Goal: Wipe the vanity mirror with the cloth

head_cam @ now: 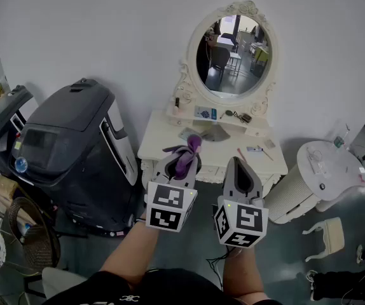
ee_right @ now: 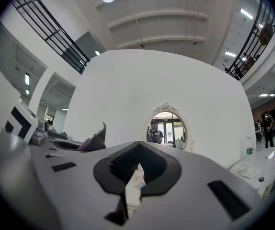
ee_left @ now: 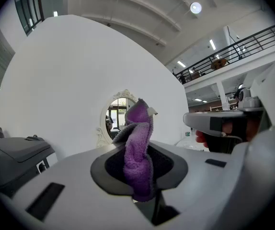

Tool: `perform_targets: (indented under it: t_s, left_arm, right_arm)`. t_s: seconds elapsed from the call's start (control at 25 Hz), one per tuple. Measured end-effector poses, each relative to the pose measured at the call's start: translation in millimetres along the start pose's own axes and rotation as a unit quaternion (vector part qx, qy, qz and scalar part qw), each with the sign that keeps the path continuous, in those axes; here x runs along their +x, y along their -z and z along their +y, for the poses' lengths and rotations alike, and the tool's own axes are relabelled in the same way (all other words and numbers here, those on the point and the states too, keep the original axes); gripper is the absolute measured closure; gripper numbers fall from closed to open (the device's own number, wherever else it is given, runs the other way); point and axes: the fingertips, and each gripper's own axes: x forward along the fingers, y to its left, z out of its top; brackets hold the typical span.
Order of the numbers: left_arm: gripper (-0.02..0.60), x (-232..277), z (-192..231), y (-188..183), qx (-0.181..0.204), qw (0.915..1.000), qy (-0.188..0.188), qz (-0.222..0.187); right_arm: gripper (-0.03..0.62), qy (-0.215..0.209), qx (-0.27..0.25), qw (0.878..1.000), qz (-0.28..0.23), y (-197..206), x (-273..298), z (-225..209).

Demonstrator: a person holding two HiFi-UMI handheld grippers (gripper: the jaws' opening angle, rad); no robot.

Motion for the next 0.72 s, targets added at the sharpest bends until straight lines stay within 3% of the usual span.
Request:
perform_targets:
  t_s: [0.2, 0.56, 0.72]
  left_arm:
    - [0.511, -5.1, 5.7, 0.9, 0.004, 1.0, 0.0, -0.001]
    - [0.511, -16.2, 31.5, 5.6, 0.003, 1.0, 0.003, -0.002]
    - [0.511, -20.7, 41.2, 11.8, -0.005, 0.9998, 0.021, 0.001]
  right_arm:
    - [0.591, 0.013, 0.019, 1.0, 0.009, 5.8, 1.9, 1.9]
    - [0.59, 0.023, -0.005, 1.0, 0.018, 5.1, 6.9, 30.6]
    - [0.59, 0.039, -0.019, 0.999, 0.028, 8.1, 7.2, 44.5]
